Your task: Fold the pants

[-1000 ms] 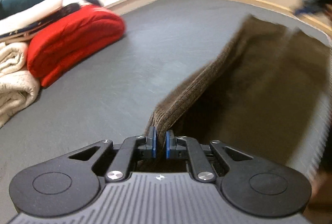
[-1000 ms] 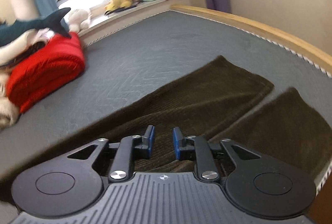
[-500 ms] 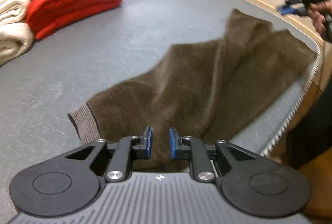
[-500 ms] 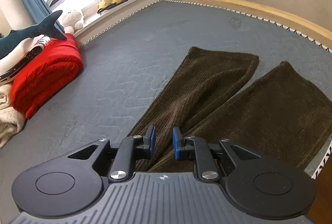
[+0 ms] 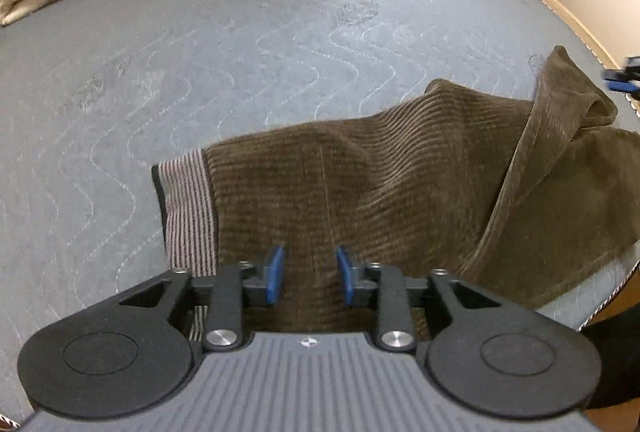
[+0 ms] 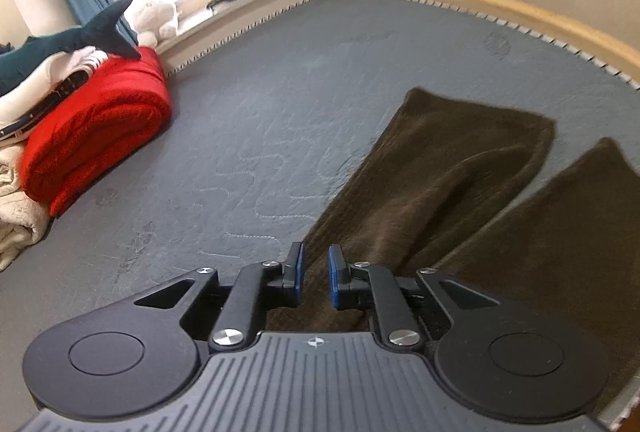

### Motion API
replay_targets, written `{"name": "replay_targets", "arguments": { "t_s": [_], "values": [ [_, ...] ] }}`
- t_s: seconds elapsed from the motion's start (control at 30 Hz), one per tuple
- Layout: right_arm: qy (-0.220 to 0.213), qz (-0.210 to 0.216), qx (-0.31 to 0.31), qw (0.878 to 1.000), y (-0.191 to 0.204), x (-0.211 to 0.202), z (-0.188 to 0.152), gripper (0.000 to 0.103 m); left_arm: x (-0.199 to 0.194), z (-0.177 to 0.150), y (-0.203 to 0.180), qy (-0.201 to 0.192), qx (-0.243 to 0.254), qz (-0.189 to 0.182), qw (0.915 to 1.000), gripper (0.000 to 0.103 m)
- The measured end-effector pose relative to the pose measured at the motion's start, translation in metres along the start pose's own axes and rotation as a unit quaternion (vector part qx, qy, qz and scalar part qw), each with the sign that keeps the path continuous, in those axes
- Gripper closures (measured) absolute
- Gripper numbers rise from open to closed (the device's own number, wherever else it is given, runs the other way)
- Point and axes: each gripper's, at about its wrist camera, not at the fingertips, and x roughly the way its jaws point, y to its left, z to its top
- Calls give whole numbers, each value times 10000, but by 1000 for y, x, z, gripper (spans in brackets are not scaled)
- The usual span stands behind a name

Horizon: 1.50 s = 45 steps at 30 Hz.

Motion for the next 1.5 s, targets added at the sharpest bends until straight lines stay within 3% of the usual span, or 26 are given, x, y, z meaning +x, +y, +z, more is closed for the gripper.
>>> {"name": "replay_targets", "arguments": {
  "t_s": [0.27,0.4,0.5,0.53,0.57,0.63,0.67,0.87,1.03,1.07,1.2,1.27,1.37,1.4,1.5],
  "values": [
    [787,-438,-368,9953,29,99,3,57,15,9,-11,197,209,-176,9994,68],
    [969,-485,-500,9929,41,128,2,54,26,5,-10,412,300,-95,9987,68],
    [1101,-812,-867,9868,50,142,-2,54,35,2,-8,581,386,-95,9975,67],
    [1078,-913,-998,9849,53,143,-3,59,38,1,-8,628,414,-65,9971,66],
    [1043,-994,-1085,9836,55,142,-3,71,38,-1,-6,656,438,-48,9969,66],
    [956,-1023,-1074,9843,52,131,2,90,38,-3,-2,674,455,-52,9967,66],
    [886,-951,-993,9865,48,123,4,93,38,-4,-1,676,459,-58,9966,66],
    [588,-526,-1179,9899,15,50,13,97,33,-11,2,610,494,44,9969,66],
    [506,162,-1350,9894,-56,-29,-4,98,24,-21,-4,521,533,160,9971,66],
    [573,243,-1359,9888,-70,-40,-10,103,22,-23,-6,500,544,177,9971,66],
    [1109,669,-1505,9801,-126,-80,-39,103,17,-28,-10,451,560,292,9970,66],
    [1408,622,-1684,9736,-141,-90,-54,103,16,-25,-12,409,440,345,9976,65],
    [1183,32,-1828,9760,-153,-94,-56,99,13,-17,-17,231,312,429,9983,64],
    [1050,39,-1673,9803,-156,-95,-50,99,13,-15,-21,174,296,425,9985,64],
    [410,58,-1121,9928,-159,-96,-30,84,13,-10,-34,55,369,294,9989,64]
  ]
}}
